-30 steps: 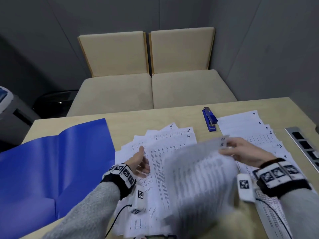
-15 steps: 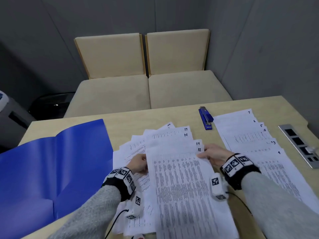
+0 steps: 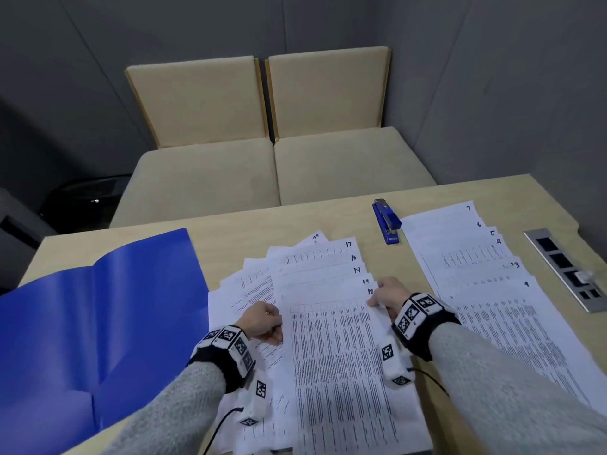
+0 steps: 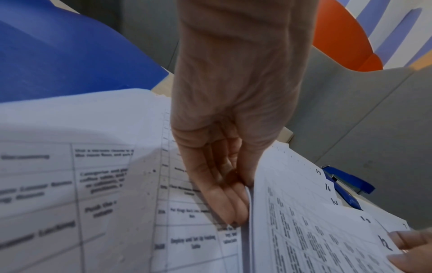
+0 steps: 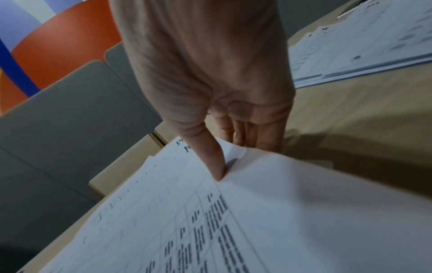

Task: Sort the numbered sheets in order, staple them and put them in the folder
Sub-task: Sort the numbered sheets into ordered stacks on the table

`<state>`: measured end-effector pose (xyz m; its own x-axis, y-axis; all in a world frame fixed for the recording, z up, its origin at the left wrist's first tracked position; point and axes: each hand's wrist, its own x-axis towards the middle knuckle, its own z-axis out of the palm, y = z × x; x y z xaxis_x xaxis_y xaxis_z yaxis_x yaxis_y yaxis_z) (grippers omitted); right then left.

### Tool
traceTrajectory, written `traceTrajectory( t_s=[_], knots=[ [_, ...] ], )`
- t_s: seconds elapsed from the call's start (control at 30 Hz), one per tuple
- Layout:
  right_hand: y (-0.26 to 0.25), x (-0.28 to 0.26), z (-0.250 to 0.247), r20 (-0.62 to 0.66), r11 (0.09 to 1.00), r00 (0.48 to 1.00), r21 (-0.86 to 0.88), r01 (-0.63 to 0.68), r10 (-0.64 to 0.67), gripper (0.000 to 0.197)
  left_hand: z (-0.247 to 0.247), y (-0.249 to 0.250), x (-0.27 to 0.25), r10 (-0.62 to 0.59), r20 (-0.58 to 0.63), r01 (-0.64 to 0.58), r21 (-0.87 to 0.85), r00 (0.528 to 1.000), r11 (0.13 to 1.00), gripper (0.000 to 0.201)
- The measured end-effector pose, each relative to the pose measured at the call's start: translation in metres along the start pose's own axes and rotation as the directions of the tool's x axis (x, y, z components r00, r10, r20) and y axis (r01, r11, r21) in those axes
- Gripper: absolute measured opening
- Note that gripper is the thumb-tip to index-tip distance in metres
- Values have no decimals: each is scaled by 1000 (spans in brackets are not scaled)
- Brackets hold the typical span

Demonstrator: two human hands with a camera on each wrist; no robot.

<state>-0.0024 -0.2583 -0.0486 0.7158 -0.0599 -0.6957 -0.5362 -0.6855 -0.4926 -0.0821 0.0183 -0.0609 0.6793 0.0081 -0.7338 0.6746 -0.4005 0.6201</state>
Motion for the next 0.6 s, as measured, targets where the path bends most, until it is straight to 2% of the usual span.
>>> traceTrajectory(
  t_s=[0.1,0.17,0.2,0.27,0.33,0.37,0.47,0.53,0.6],
  knots=[
    [-6,-2,1,-61,999,998,-35,-35,32,35,1,2,-2,-5,-14,4,-12,1000,1000,28],
    [-7,-1,4,-87,995,995,-77,-59,52,21,2,2,-2,-25,-27,26,8,999,1000,28],
    [-7,-2,6,-116,993,992,-99,-57,46,22,3,3,-2,-18,-59,21,53,998,998,28],
    [-5,-3,11,-204,983,979,-175,-60,23,46,6,8,-4,19,-212,27,212,977,977,20],
    [-4,-5,13,-253,978,967,-195,-81,30,62,8,13,-3,27,-339,58,239,940,969,10],
    [-4,-5,14,-241,980,969,-170,-100,57,66,10,14,2,-17,-354,82,170,935,982,25],
    [-4,-4,12,-179,991,976,-41,-130,121,71,19,15,18,-171,-269,134,-150,948,979,70],
    [-4,-5,12,-147,993,982,41,-112,117,64,27,20,17,-215,-223,148,-284,951,947,81],
    [-3,-6,15,-142,995,986,67,-80,89,50,35,25,17,-232,-253,155,-290,939,944,82]
  ],
)
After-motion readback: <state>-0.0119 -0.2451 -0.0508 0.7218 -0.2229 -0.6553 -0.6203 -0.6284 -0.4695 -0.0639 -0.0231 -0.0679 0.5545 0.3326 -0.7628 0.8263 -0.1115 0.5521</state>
